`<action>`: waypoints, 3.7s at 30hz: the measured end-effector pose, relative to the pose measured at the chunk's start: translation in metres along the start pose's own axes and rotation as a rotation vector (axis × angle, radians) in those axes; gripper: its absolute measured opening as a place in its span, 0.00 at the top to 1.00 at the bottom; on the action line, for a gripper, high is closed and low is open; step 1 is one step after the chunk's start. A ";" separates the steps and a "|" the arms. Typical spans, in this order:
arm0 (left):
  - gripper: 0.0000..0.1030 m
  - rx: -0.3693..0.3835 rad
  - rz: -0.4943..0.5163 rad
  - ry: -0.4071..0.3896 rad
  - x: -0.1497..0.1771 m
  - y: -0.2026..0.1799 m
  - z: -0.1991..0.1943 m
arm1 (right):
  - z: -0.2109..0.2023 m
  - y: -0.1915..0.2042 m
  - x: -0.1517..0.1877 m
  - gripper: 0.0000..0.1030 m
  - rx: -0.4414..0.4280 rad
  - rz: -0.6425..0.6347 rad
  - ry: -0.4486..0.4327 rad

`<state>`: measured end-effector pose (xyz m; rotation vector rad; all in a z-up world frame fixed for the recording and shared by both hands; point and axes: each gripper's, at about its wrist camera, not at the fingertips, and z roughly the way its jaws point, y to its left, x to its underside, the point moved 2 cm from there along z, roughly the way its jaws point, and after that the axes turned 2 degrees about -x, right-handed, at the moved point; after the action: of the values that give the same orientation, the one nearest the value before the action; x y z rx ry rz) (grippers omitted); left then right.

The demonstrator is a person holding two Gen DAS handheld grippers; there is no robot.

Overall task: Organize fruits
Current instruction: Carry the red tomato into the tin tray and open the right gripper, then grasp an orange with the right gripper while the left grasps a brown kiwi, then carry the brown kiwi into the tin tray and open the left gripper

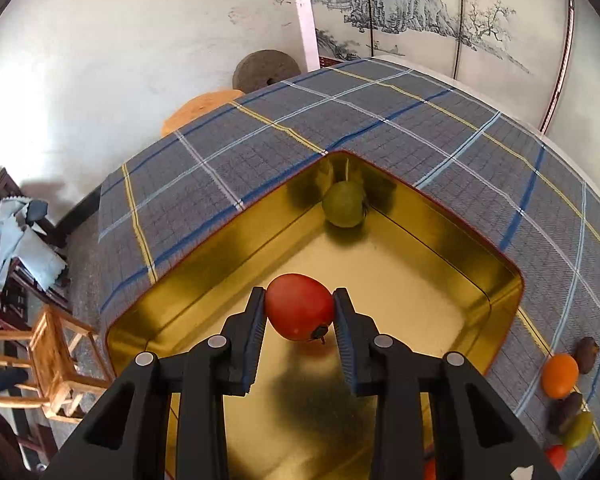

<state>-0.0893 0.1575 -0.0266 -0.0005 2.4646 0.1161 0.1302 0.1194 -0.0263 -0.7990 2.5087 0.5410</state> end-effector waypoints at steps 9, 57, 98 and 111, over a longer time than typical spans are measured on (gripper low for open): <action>0.09 0.010 0.094 -0.130 0.001 -0.018 -0.024 | -0.031 -0.006 -0.004 0.47 -0.052 0.047 -0.138; 0.22 0.348 0.518 0.154 -0.148 -0.196 0.110 | -0.191 -0.220 0.278 0.69 0.422 0.342 -0.184; 0.72 0.231 0.344 -0.018 -0.131 -0.162 0.036 | -0.176 -0.219 0.274 0.66 0.407 0.320 -0.139; 0.72 0.069 0.275 0.023 -0.128 -0.094 0.093 | -0.175 -0.218 0.275 0.67 0.413 0.317 -0.137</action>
<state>0.0716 0.0679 -0.0271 0.3692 2.4780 0.1503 0.0118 -0.2511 -0.0752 -0.2060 2.5051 0.1543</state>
